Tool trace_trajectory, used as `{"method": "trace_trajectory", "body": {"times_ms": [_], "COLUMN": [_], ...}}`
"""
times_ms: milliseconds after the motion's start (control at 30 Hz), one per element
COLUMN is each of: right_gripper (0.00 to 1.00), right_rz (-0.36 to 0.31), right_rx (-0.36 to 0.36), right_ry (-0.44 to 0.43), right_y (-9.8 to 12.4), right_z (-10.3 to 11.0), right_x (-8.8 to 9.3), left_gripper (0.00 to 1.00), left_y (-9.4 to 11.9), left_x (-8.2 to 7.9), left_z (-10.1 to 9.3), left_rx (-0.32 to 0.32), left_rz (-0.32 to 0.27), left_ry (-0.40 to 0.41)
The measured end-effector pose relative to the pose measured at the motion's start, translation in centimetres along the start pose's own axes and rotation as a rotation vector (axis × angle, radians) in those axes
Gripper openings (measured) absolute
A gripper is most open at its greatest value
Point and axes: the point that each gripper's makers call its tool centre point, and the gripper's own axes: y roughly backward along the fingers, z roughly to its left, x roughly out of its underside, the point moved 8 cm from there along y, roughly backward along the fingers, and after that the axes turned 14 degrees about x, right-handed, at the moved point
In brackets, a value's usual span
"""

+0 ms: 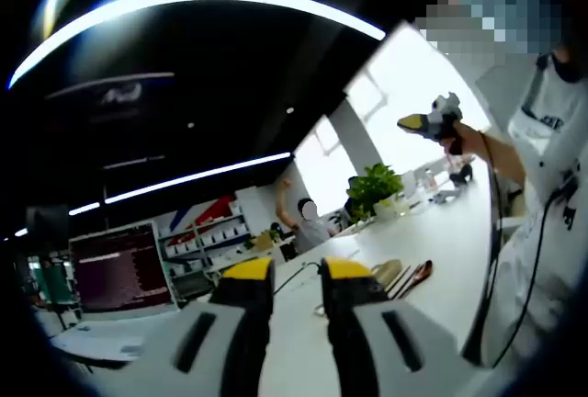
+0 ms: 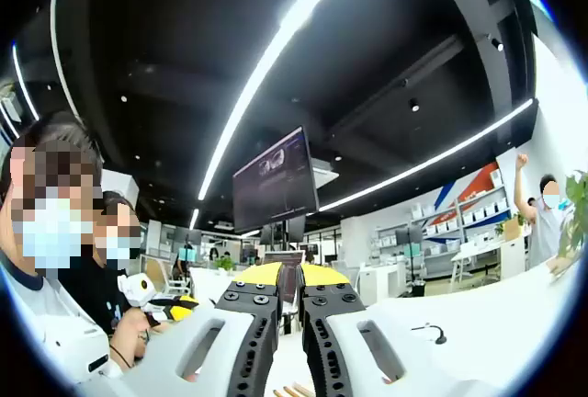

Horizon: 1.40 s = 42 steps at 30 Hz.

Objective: Arrange the utensils inside the cutlery case until each visible utensil rests in its matching compartment.

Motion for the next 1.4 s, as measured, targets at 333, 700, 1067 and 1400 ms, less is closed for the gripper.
{"method": "trace_trajectory", "body": {"times_ms": [333,700,1067,1400], "right_gripper": [0.04,0.03,0.0,0.01], "right_rz": [0.0,0.018,0.109,0.323], "right_rx": [0.023,0.025,0.0,-0.07], "right_ry": [0.05,0.062,0.043,0.046], "right_y": [1.1,1.1,-0.1,-2.5], "right_z": [-0.3,-0.5,-1.4,-1.0], "right_x": [-0.6,0.7,2.9,9.9], "left_gripper": [0.21,0.21,0.21,0.2], "left_y": [-1.7,-0.5,3.5,2.7], "left_x": [-0.8,-1.3,-2.7,-1.0], "left_z": [-1.3,-0.9,1.5,2.9], "left_rx": [0.034,-0.034,-0.235,-0.25], "left_rz": [-0.006,-0.048,-0.196,-0.317], "left_ry": [-0.021,-0.02,-0.012,0.139]}}
